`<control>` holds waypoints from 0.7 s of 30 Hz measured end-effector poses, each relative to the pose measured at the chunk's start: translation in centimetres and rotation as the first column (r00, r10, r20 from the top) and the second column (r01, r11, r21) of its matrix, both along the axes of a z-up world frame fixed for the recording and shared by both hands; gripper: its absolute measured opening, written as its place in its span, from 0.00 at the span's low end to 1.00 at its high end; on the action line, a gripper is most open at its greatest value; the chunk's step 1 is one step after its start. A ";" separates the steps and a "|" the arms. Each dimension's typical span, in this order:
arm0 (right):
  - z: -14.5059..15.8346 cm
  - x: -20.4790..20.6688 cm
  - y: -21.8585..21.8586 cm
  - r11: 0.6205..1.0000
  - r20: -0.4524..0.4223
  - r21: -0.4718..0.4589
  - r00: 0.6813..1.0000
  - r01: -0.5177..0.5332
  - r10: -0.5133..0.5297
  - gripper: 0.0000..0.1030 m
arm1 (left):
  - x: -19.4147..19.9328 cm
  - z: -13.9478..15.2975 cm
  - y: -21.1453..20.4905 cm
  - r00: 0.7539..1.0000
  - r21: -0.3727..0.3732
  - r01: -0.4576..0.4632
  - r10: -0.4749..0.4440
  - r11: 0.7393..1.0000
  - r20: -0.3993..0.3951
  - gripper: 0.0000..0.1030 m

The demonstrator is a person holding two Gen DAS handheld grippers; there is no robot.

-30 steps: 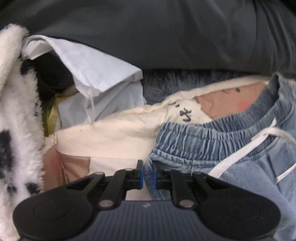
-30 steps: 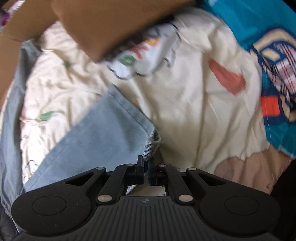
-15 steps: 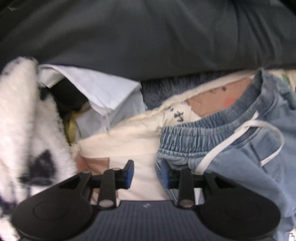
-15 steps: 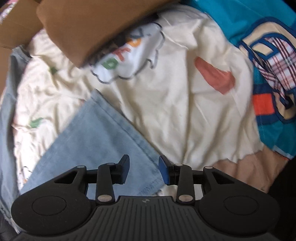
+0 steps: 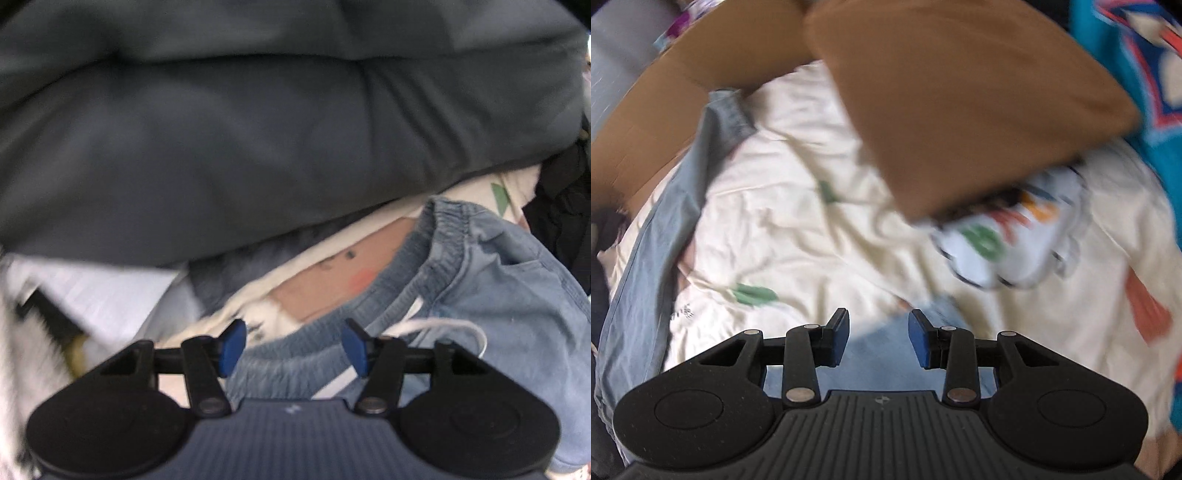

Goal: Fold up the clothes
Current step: 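Open both grippers to release the jeans and lift away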

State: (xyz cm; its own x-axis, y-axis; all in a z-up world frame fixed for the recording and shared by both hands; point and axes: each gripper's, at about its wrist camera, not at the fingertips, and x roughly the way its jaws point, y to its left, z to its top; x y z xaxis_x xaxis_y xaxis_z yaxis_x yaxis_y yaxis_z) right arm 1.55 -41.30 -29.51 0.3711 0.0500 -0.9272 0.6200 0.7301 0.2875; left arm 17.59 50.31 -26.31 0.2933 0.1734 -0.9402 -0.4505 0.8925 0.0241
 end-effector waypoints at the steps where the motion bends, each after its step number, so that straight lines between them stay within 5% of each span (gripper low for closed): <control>1: 0.0 1.1 0.4 1.000 0.005 -0.002 1.000 -0.020 0.020 0.41 | 0.9 -0.3 -0.3 1.000 0.001 0.012 -0.012 1.000 0.004 0.58; 10: -0.2 11.0 5.0 0.982 0.046 -0.057 0.982 -0.180 0.183 0.41 | 7.8 -2.8 -3.1 0.990 0.003 0.122 -0.121 0.993 0.066 0.65; 21: -1.7 22.0 12.2 0.930 0.118 -0.088 0.923 -0.357 0.365 0.41 | 14.1 -5.7 -5.2 0.965 -0.046 0.242 -0.236 0.969 0.118 0.73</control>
